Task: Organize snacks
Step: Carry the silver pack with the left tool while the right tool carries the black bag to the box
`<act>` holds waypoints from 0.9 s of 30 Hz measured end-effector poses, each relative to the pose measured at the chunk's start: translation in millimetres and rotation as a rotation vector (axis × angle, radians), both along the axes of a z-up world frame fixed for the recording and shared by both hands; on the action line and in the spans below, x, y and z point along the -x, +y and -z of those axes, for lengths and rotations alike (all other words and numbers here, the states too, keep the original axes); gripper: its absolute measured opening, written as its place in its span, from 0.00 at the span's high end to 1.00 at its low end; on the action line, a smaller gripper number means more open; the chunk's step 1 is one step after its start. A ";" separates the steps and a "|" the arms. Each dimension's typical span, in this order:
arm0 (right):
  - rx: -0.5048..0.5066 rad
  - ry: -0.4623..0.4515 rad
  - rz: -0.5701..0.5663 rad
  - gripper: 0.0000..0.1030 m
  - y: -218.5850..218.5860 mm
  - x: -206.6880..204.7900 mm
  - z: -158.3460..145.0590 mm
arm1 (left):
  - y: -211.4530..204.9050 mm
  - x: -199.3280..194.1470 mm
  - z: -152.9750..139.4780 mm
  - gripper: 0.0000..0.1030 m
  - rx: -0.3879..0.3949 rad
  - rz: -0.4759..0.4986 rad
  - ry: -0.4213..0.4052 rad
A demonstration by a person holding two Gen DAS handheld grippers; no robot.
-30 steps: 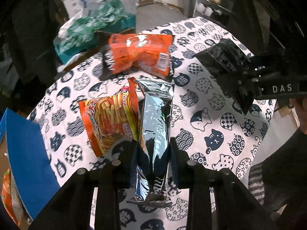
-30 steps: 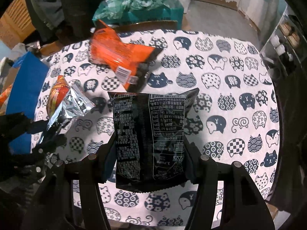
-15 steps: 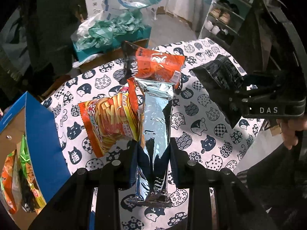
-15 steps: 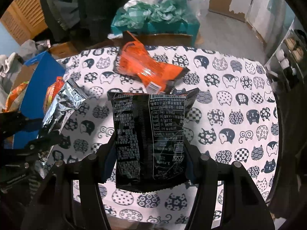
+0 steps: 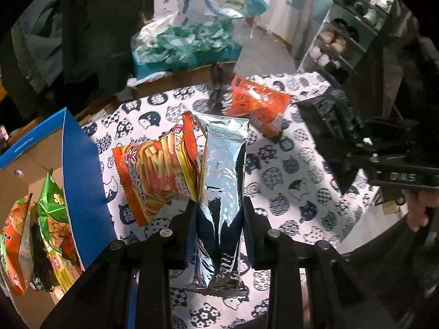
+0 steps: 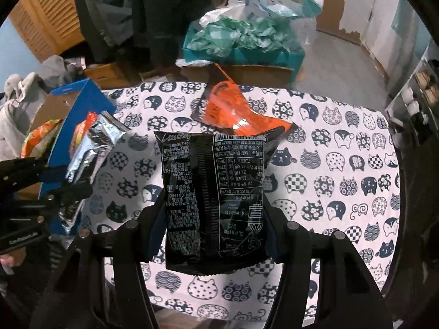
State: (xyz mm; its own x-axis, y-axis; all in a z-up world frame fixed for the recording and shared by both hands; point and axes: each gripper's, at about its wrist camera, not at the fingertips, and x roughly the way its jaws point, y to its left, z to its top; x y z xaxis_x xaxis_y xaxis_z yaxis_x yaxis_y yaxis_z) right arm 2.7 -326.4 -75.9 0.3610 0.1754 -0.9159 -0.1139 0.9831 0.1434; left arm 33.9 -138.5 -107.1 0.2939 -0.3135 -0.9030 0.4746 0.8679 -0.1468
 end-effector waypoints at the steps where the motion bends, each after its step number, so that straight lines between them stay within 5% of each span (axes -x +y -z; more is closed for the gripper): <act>1: 0.000 0.002 -0.005 0.43 1.9 -0.4 1.1 | -0.5 -1.7 5.5 0.71 -0.006 -0.004 0.008; 9: 0.002 0.024 -0.006 0.43 4.0 -3.1 9.9 | -3.6 -7.9 31.1 0.71 -0.060 -0.020 0.024; 27: -0.022 -0.063 -0.085 0.43 64.0 -23.0 -35.8 | 57.2 8.4 -52.2 0.71 -0.008 -0.126 -0.124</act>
State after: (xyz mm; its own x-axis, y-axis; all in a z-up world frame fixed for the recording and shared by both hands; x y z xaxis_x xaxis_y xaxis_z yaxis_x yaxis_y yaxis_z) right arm 25.7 -262.3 -40.1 0.4005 0.2277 -0.8875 -0.2065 0.9661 0.1547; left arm 25.5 -81.4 -55.0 0.4398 -0.2602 -0.8596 0.3758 0.9226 -0.0870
